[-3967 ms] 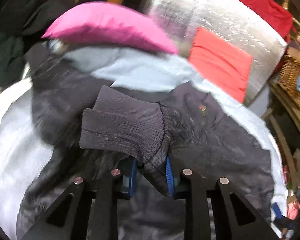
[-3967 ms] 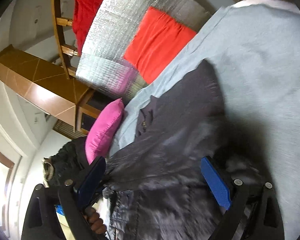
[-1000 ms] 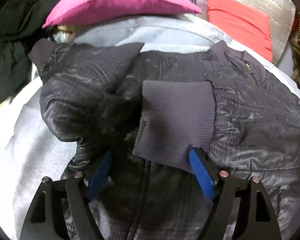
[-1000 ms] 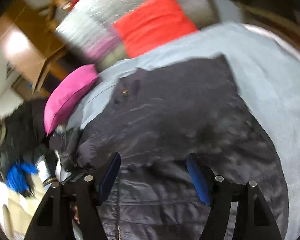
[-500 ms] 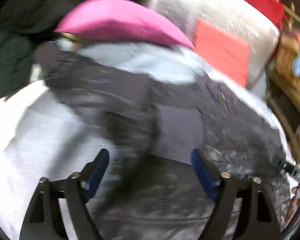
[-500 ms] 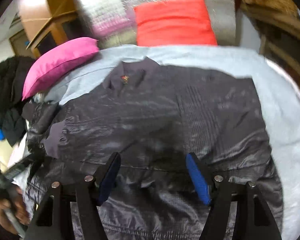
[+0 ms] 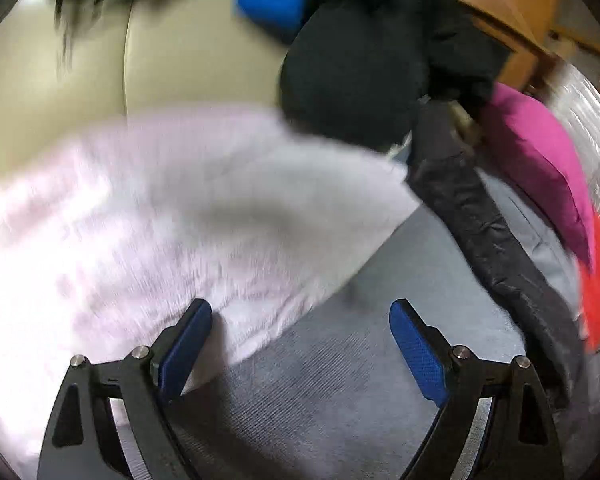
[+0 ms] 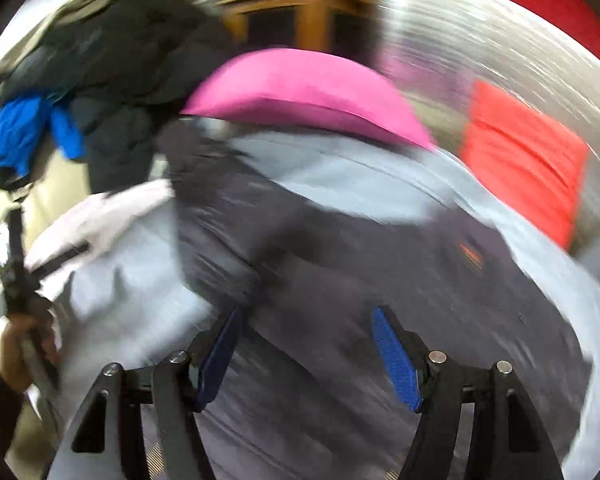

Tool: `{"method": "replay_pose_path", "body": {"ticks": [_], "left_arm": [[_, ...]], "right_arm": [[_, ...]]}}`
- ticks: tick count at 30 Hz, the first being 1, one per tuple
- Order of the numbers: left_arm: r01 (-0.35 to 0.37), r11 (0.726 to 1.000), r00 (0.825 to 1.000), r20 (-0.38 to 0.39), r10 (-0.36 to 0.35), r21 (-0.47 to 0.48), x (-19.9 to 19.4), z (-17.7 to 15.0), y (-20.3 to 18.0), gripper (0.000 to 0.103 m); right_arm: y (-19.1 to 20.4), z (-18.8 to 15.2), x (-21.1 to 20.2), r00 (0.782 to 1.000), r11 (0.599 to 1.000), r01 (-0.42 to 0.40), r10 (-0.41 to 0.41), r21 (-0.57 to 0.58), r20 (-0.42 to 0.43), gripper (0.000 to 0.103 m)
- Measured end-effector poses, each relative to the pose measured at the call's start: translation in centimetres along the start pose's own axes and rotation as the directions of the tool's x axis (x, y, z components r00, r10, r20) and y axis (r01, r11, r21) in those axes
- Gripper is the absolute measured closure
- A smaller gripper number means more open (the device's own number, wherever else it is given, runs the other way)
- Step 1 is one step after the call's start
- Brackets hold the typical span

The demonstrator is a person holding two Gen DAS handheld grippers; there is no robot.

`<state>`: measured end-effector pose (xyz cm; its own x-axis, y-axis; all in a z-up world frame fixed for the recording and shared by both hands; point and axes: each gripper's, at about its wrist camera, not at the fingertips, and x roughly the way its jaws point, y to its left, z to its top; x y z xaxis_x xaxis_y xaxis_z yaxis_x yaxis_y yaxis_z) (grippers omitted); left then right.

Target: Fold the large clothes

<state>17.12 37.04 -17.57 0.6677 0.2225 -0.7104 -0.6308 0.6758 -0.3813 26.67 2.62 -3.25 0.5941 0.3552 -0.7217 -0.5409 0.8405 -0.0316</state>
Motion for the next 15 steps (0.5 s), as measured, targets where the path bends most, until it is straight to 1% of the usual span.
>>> {"method": "replay_pose_path", "body": {"ticks": [1, 2, 4, 5, 7, 10, 11, 13, 15], "left_arm": [[0.027, 1.0, 1.0, 0.015, -0.027, -0.001, -0.2, 0.2, 0.1, 0.004], [0.067, 0.998, 0.998, 0.019, -0.067, 0.001, -0.2, 0.0, 0.2, 0.002], [0.116, 0.993, 0.993, 0.036, -0.115, -0.028, -0.3, -0.2, 1.0, 0.001], [0.155, 0.987, 0.987, 0.052, -0.153, -0.049, -0.4, -0.2, 1.6, 0.001], [0.208, 0.975, 0.976, 0.077, -0.202, -0.075, -0.5, -0.5, 2.7, 0.001], [0.21, 0.975, 0.975, 0.092, -0.204, -0.066, -0.7, -1.0, 2.8, 0.0], [0.213, 0.975, 0.974, 0.097, -0.207, -0.064, -1.0, -1.3, 2.7, 0.0], [0.228, 0.971, 0.969, 0.11, -0.22, -0.068, -1.1, -1.3, 2.9, 0.0], [0.229, 0.971, 0.968, 0.122, -0.221, -0.062, -1.1, -1.3, 2.9, 0.0]], "right_arm": [[1.6, 1.6, 1.4, 1.0, 1.0, -0.021, 0.021, -0.01, -0.01, 0.031], [3.3, 3.1, 3.3, 0.999, 0.999, -0.04, 0.04, -0.019, -0.025, 0.031], [6.7, 5.8, 7.0, 0.997, 0.997, -0.06, 0.056, -0.055, -0.058, 0.031], [7.8, 6.7, 8.3, 0.996, 0.996, -0.059, 0.055, -0.071, -0.068, 0.031], [11.4, 9.1, 12.8, 0.992, 0.992, -0.08, 0.07, -0.098, -0.104, 0.031], [15.1, 12.0, 18.1, 0.989, 0.989, -0.083, 0.068, -0.119, -0.128, 0.031], [15.9, 12.7, 19.1, 0.99, 0.989, -0.077, 0.061, -0.128, -0.131, 0.031], [17.9, 14.2, 22.5, 0.99, 0.985, -0.036, 0.012, -0.169, -0.138, 0.031], [19.3, 15.3, 24.8, 0.99, 0.98, -0.007, -0.022, -0.199, -0.143, 0.031]]}}
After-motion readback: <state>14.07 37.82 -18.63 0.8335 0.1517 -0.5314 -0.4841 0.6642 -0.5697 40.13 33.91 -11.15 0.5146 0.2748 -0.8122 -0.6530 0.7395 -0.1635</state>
